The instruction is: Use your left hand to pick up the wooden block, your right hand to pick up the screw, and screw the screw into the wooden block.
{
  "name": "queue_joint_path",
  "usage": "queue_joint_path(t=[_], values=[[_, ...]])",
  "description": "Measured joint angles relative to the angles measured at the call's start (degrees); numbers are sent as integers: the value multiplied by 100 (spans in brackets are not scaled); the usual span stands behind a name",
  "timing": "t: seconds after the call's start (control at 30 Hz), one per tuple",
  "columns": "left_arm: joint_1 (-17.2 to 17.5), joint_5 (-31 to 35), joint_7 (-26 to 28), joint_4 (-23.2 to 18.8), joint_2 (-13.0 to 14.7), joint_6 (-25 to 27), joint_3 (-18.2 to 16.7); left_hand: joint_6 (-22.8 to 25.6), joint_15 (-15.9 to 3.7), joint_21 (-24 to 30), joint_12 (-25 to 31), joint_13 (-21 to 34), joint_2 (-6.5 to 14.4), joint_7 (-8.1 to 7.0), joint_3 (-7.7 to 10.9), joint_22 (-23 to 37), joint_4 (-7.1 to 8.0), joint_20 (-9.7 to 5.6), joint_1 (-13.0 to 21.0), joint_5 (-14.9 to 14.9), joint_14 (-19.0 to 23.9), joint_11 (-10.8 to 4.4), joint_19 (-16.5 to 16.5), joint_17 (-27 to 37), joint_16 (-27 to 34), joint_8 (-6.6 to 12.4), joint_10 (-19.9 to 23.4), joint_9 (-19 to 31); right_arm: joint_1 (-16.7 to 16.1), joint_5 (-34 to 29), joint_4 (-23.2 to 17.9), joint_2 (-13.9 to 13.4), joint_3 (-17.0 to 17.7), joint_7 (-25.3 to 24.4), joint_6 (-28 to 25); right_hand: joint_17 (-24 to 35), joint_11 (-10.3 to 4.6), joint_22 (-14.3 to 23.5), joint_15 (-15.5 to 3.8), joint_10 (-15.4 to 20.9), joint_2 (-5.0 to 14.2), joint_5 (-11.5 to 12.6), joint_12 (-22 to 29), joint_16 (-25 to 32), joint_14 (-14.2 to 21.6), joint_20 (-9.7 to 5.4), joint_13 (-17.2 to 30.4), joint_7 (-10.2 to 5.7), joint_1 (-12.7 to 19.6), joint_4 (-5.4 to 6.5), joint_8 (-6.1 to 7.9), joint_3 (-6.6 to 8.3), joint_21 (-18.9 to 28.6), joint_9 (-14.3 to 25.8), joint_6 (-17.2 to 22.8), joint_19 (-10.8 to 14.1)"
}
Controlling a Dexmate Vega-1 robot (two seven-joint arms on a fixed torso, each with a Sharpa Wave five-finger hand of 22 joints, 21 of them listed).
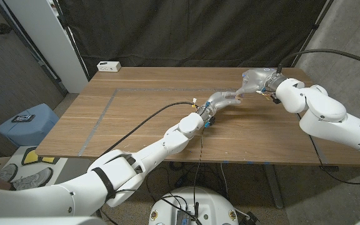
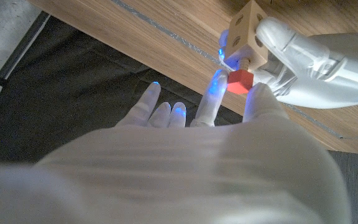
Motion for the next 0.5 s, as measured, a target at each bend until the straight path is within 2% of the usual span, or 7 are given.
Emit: queue_joint_path(t=[0.2,0.33,0.5], values=[[2,0,-8,0,1,0,0,52,0,0,8,6,-23,-9,0,0,0,0,53,16,0,1,0,-11,0,-4,-2,3,-24,-183,-6,53,-50,-51,-76,0,2,0,-1,164,-6,26,38,0,122,-29,1,23,-229,72,200,-111,0,87,337,92],[3,-2,-12,0,2,0,0,60,0,0,19,8,-16,-1,-1,0,-1,0,60,17,0,1,0,0,0,-5,-3,4,-27,-308,-6,93,-100,-75,-115,0,-28,0,-21,278,-25,26,38,41,226,-48,1,3,-258,50,311,-136,0,142,518,173],[9,-5,-16,0,6,0,0,61,0,0,19,9,-17,-2,1,0,1,0,74,17,0,1,0,0,0,-10,-4,28,-27,-555,6,169,-160,-86,-168,0,-7,0,-9,314,6,67,38,40,257,-49,1,2,-287,40,299,-146,0,141,466,234]])
